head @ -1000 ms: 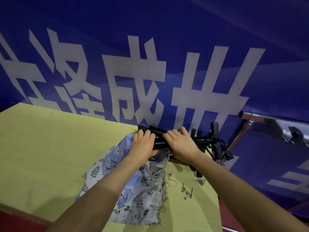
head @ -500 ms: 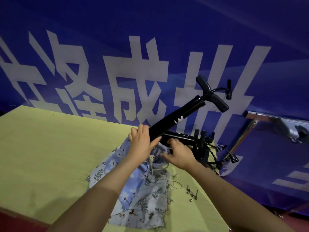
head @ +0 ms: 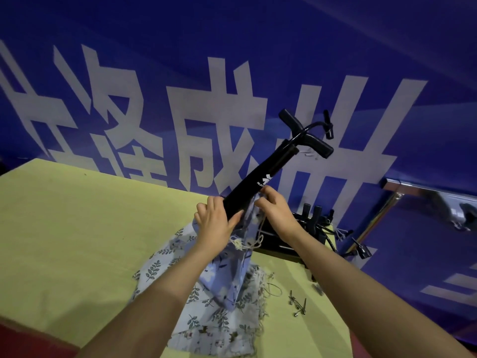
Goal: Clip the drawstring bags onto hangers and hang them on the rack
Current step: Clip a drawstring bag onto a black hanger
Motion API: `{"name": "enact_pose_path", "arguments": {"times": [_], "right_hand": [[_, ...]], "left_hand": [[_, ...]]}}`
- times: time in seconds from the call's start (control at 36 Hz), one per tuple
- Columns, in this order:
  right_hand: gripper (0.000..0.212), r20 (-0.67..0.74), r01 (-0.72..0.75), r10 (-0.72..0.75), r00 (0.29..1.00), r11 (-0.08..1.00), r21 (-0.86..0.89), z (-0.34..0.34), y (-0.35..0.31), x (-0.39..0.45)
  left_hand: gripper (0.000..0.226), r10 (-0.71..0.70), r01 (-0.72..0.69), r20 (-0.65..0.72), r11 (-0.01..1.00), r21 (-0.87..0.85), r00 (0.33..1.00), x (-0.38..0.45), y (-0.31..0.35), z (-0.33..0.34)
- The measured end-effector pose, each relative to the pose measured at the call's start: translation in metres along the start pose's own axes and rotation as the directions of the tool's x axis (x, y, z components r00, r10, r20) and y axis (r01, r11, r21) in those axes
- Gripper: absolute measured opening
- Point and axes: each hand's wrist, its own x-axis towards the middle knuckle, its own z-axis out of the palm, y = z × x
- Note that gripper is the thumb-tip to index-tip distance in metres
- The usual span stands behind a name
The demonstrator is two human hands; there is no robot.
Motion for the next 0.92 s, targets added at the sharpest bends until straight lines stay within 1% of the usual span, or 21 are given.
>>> {"name": "enact_pose_path", "arguments": {"times": [0.06, 0.14, 0.19, 0.25, 0.31, 0.36, 0.42, 0.47, 0.53, 0.58, 0.64, 0.69, 0.75, 0.81, 0.86, 0.92], "right_hand": [[0.029, -0.04, 0.009, -0.007, 0.999, 0.999, 0.036, 0.003, -0.001, 0.0], [0.029, -0.169, 0.02, -0.003, 0.986, 0.995, 0.1, 0.008, -0.001, 0.003], [0.026, -0.203, 0.051, -0.033, 0.979, 0.995, 0.082, 0.008, 0.0, 0.004], [0.024, -0.202, 0.063, -0.053, 0.978, 0.997, 0.043, 0.006, 0.004, 0.005], [0.025, -0.193, 0.048, -0.053, 0.98, 0.998, -0.028, 0.003, 0.011, 0.006], [0.024, -0.186, 0.036, -0.064, 0.98, 0.988, -0.15, 0.001, 0.019, 0.007], [0.024, -0.18, 0.033, -0.083, 0.98, 0.964, -0.265, 0.002, 0.025, 0.007], [0.032, -0.169, 0.023, -0.094, 0.981, 0.925, -0.38, 0.004, 0.026, 0.007], [0.04, -0.167, 0.028, -0.123, 0.978, 0.875, -0.483, 0.006, 0.027, 0.006], [0.043, -0.15, 0.046, -0.159, 0.976, 0.821, -0.569, 0.009, 0.027, 0.005], [0.038, -0.121, 0.057, -0.168, 0.978, 0.781, -0.622, 0.013, 0.027, 0.003], [0.036, -0.087, 0.071, -0.167, 0.982, 0.754, -0.653, 0.017, 0.027, 0.001], [0.038, -0.057, 0.088, -0.17, 0.984, 0.735, -0.673, 0.019, 0.027, 0.0], [0.04, -0.023, 0.1, -0.158, 0.987, 0.724, -0.682, 0.021, 0.028, -0.001], [0.038, 0.01, 0.103, -0.135, 0.991, 0.711, -0.695, 0.023, 0.028, -0.001], [0.035, 0.04, 0.107, -0.113, 0.993, 0.682, -0.724, 0.026, 0.029, 0.0]], "left_hand": [[0.044, 0.003, -0.003, 0.007, 1.0, -0.009, 1.0, 0.001, 0.001, -0.001], [0.044, 0.022, -0.022, 0.023, 1.0, -0.015, 0.999, 0.003, 0.003, -0.004], [0.046, 0.033, -0.03, 0.041, 0.998, -0.053, 0.999, 0.003, 0.003, -0.006], [0.044, 0.047, -0.04, 0.065, 0.993, -0.114, 0.997, 0.003, 0.003, -0.01], [0.037, 0.067, -0.055, 0.06, 0.984, -0.171, 0.996, 0.004, 0.003, -0.016], [0.036, 0.072, -0.064, 0.032, 0.976, -0.21, 0.997, 0.007, 0.006, -0.022], [0.039, 0.081, -0.078, 0.005, 0.967, -0.241, 0.997, 0.01, 0.009, -0.028], [0.045, 0.096, -0.1, -0.029, 0.952, -0.288, 0.995, 0.014, 0.014, -0.033], [0.053, 0.093, -0.113, -0.073, 0.922, -0.369, 0.993, 0.014, 0.017, -0.038], [0.06, 0.107, -0.154, -0.132, 0.889, -0.431, 0.985, 0.013, 0.019, -0.042], [0.063, 0.17, -0.253, -0.226, 0.874, -0.414, 0.959, 0.012, 0.018, -0.043], [0.07, 0.239, -0.34, -0.283, 0.854, -0.393, 0.929, 0.011, 0.015, -0.045], [0.077, 0.291, -0.386, -0.285, 0.842, -0.377, 0.913, 0.01, 0.011, -0.048], [0.078, 0.349, -0.428, -0.275, 0.845, -0.321, 0.896, 0.01, 0.01, -0.05], [0.074, 0.386, -0.442, -0.245, 0.863, -0.245, 0.889, 0.009, 0.01, -0.052], [0.067, 0.391, -0.428, -0.204, 0.885, -0.184, 0.897, 0.008, 0.012, -0.053]]}}
